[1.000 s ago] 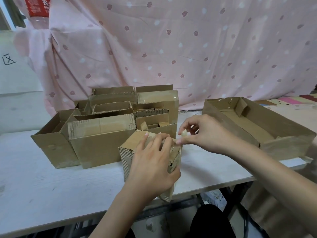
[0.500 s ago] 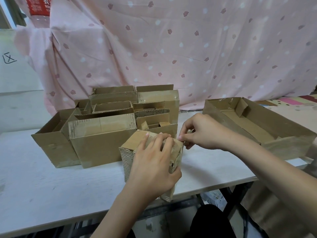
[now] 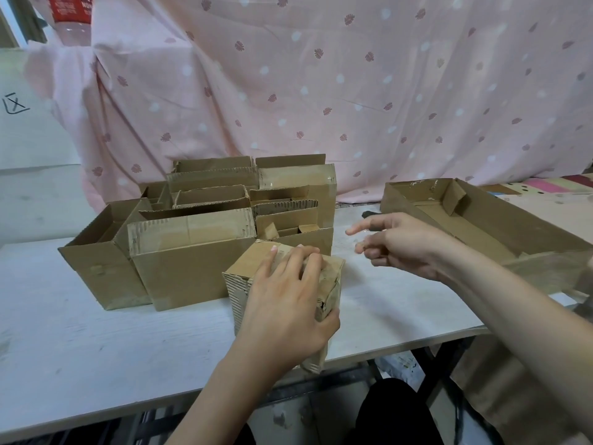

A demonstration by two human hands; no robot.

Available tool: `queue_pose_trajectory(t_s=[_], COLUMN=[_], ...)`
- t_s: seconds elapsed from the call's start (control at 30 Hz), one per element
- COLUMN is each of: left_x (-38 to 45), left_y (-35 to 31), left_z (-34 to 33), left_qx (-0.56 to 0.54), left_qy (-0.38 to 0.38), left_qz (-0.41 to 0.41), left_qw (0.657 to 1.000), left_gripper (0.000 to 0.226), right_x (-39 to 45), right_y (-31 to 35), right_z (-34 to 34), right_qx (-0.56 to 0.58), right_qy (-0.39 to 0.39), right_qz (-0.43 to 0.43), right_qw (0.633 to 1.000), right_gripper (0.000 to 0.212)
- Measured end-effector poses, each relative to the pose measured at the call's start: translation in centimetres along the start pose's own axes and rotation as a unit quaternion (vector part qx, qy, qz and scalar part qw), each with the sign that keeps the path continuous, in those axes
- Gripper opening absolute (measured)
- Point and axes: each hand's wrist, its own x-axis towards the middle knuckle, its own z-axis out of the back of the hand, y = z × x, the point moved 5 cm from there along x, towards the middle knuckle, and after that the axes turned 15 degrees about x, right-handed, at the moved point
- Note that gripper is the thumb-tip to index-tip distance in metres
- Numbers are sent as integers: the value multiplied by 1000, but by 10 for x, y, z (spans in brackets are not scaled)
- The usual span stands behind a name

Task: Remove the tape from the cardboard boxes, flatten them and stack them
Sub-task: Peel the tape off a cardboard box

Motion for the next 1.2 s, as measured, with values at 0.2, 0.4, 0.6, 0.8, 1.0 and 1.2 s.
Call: queue_pose_trajectory(t_s=[0.2,0.4,0.6,0.8,1.0,1.2], left_x=[4,0,4,15,28,42], left_y=[-1,-1,2,2,-21,-49], left_z=[4,13,10,6,4,3], left_qx=[-2,10,57,41,56,45], left_qy=[51,126,180,174,153,150], left_qz=[-9,-76,-122,-111,-88,-76], left_qw=[999,989,974,978,983,985], left_gripper=[82,96,95,93,84,79], right_x=[-7,-14,-23,-29,-33,-32], right_y=[-10,-7,0,12,20,38], right_z=[2,-1,9,30,45,104], right_qx=[-18,-83,-187,-254,-276,-307], right_qy=[-17,10,-29,-111,-119,-244], right_qz=[-8,11,63,185,205,230], right_qw=[1000,996,980,943,932,891], right_gripper=[35,26,28,11,22,12])
